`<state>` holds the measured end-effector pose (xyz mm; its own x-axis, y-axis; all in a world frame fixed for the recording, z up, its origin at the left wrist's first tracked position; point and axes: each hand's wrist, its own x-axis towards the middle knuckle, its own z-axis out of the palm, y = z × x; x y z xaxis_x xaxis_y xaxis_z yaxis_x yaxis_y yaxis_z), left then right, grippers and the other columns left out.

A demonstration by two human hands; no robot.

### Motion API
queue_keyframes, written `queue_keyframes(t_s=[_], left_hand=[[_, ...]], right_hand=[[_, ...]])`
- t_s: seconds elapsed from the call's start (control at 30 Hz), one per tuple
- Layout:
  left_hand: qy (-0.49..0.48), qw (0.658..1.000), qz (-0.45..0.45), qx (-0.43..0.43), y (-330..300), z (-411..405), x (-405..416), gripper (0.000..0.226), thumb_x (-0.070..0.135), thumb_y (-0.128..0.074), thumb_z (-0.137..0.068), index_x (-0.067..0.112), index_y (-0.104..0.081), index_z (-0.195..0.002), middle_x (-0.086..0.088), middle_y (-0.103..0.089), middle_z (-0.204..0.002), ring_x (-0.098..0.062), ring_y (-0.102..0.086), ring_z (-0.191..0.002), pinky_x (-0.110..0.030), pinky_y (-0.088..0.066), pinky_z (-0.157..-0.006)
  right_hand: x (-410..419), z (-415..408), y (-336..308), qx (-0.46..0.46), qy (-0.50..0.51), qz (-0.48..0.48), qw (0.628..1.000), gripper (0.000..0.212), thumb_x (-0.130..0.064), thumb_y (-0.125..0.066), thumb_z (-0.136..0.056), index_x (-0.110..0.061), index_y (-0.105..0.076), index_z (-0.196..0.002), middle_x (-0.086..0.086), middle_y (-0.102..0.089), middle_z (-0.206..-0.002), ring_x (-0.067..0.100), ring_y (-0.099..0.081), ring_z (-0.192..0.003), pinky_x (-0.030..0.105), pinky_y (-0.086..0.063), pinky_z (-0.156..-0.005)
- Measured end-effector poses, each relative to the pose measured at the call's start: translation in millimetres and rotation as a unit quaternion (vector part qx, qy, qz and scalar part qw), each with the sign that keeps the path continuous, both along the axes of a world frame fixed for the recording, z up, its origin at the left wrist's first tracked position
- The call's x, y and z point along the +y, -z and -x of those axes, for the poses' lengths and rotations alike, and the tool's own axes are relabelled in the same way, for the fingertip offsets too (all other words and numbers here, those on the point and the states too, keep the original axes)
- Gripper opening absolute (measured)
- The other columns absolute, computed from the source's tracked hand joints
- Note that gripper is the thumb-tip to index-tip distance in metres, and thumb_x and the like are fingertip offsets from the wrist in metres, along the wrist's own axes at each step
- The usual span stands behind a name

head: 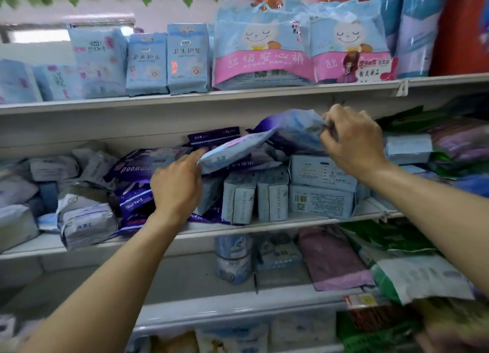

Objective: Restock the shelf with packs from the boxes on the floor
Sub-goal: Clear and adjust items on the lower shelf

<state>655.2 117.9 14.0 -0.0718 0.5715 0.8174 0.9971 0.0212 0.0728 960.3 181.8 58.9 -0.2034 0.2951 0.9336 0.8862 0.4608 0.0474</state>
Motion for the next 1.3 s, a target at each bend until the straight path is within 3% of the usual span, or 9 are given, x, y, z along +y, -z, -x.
queue_keyframes(t_s=[0.2,0.37,0.57,0.83,0.97,1.1,1.17,1.23,1.3], left_hand=[[-0.023,0.995,-0.066,-0.075,3.1,-43.5,-69.8,0.039,0.027,-0.034,-0.095,0.020,-0.064,-0.118,-0.017,-0.071,-0.098,-0.041,-0.065,-0.084,-0.036,-0.031,-0.064],[-0.010,0.966,0.036,-0.256,13.7,-79.2,-113.0,0.026,0.025,-0.045,-0.099,0.013,-0.066,-0.109,-0.022,-0.067,-0.105,-0.044,-0.059,-0.099,-0.039,-0.038,-0.073],[0.080,0.890,0.147,-0.425,47.7,-114.8,-137.5,0.032,0.032,-0.053,-0.065,0.007,-0.068,-0.075,-0.019,-0.072,-0.086,-0.038,-0.068,-0.086,-0.048,-0.056,-0.077],[0.105,0.844,0.290,-0.439,131.7,-171.4,-139.4,0.039,0.040,-0.057,-0.062,0.012,-0.071,-0.086,-0.014,-0.074,-0.087,-0.034,-0.072,-0.082,-0.049,-0.060,-0.075],[0.091,0.821,0.370,-0.426,186.7,-201.5,-145.6,0.052,0.044,-0.053,-0.063,0.007,-0.067,-0.097,-0.019,-0.071,-0.095,-0.038,-0.070,-0.087,-0.047,-0.059,-0.075],[0.070,0.777,0.419,-0.464,227.2,-215.5,-149.3,0.029,0.031,-0.062,-0.084,0.013,-0.064,-0.106,-0.014,-0.070,-0.101,-0.033,-0.069,-0.090,-0.046,-0.060,-0.078],[0.091,0.744,0.451,-0.484,239.7,-219.5,-150.9,0.022,0.025,-0.061,-0.092,0.016,-0.060,-0.113,-0.014,-0.068,-0.109,-0.030,-0.068,-0.095,-0.045,-0.060,-0.080],[0.127,0.689,0.508,-0.502,246.9,-220.7,-154.2,0.038,0.020,-0.061,-0.095,0.017,-0.052,-0.131,-0.014,-0.060,-0.129,-0.029,-0.062,-0.111,-0.040,-0.056,-0.084],[0.141,0.662,0.535,-0.505,250.1,-217.2,-156.8,0.059,0.020,-0.062,-0.096,0.015,-0.037,-0.148,-0.012,-0.050,-0.144,-0.028,-0.054,-0.122,-0.032,-0.048,-0.082]], right_hand=[[-54.7,-16.4,0.5,0.128,-0.082,0.028,0.988,0.011,-0.013,-0.054,-0.088,-0.011,-0.043,-0.087,0.005,-0.047,-0.074,0.026,-0.044,-0.068,0.031,-0.026,-0.064],[-93.1,-27.8,12.1,0.193,-0.139,0.137,0.962,0.014,-0.015,-0.051,-0.089,-0.014,-0.038,-0.084,-0.004,-0.037,-0.061,0.028,-0.043,-0.063,0.036,-0.028,-0.057],[-119.0,-35.4,53.0,0.148,-0.106,0.323,0.928,0.013,-0.016,-0.048,-0.090,-0.013,-0.039,-0.083,0.003,-0.043,-0.070,0.027,-0.044,-0.071,0.034,-0.029,-0.060],[-139.1,-60.9,140.7,0.162,-0.087,0.508,0.842,0.031,-0.010,-0.048,-0.092,-0.018,-0.031,-0.068,0.000,-0.037,-0.067,0.022,-0.041,-0.077,0.029,-0.029,-0.065],[-141.3,-73.0,206.9,0.173,-0.043,0.580,0.795,0.034,-0.012,-0.049,-0.093,-0.019,-0.030,-0.066,-0.001,-0.035,-0.065,0.020,-0.039,-0.064,0.025,-0.025,-0.047],[-137.0,-78.5,255.7,0.192,-0.001,0.643,0.741,0.033,-0.011,-0.048,-0.093,-0.016,-0.033,-0.064,0.003,-0.039,-0.063,0.022,-0.044,-0.058,0.028,-0.030,-0.045],[-134.5,-78.6,272.6,0.242,-0.006,0.676,0.696,0.019,-0.008,-0.047,-0.094,-0.006,-0.048,-0.075,0.012,-0.054,-0.073,0.030,-0.060,-0.064,0.036,-0.052,-0.049],[-135.8,-75.4,282.5,0.282,0.001,0.705,0.651,0.010,-0.011,-0.048,-0.094,-0.003,-0.053,-0.099,0.017,-0.058,-0.085,0.034,-0.063,-0.070,0.038,-0.056,-0.046],[-131.9,-72.9,289.5,0.236,0.021,0.697,0.677,0.015,-0.020,-0.053,-0.092,-0.012,-0.047,-0.104,0.015,-0.056,-0.088,0.034,-0.064,-0.077,0.038,-0.056,-0.053]])
